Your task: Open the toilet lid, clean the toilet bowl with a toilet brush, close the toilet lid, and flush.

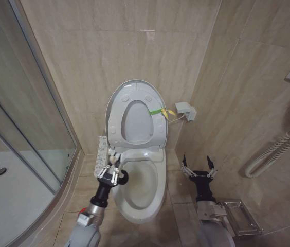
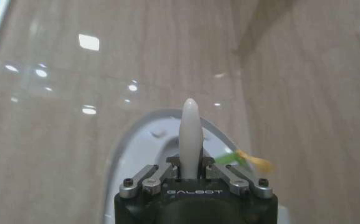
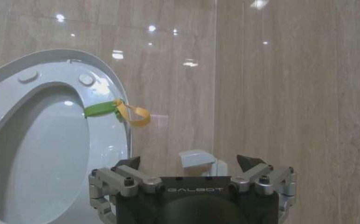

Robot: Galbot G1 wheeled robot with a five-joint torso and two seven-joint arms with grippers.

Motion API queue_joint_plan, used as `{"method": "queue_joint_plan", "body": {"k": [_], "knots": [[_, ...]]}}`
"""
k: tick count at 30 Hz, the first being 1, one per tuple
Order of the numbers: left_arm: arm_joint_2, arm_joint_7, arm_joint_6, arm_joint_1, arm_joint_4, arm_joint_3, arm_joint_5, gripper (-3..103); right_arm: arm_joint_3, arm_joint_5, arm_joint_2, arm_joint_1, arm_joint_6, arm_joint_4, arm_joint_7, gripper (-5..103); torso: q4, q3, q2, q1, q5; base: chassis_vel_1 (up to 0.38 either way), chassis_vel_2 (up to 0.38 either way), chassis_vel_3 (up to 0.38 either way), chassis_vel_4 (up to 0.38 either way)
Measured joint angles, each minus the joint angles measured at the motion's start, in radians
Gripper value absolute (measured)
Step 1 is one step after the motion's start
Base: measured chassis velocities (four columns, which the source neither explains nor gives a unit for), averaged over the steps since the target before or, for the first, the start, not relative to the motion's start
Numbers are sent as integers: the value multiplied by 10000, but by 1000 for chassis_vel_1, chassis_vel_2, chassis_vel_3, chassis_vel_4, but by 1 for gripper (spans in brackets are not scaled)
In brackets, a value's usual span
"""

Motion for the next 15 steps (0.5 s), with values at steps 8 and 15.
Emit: {"method": "queue_joint_plan", "body": {"k": [8,15], "knots": [[-65,-402,267,1388,-727,-1384,216,20,0,0,0,0,0,0,-1,100,0,0,0,0,0,0,0,0,0],[-448,-627,308,2496,-1051,-2239,267,20,0,0,0,0,0,0,0,100,-1,0,0,0,0,0,0,0,0]]}}
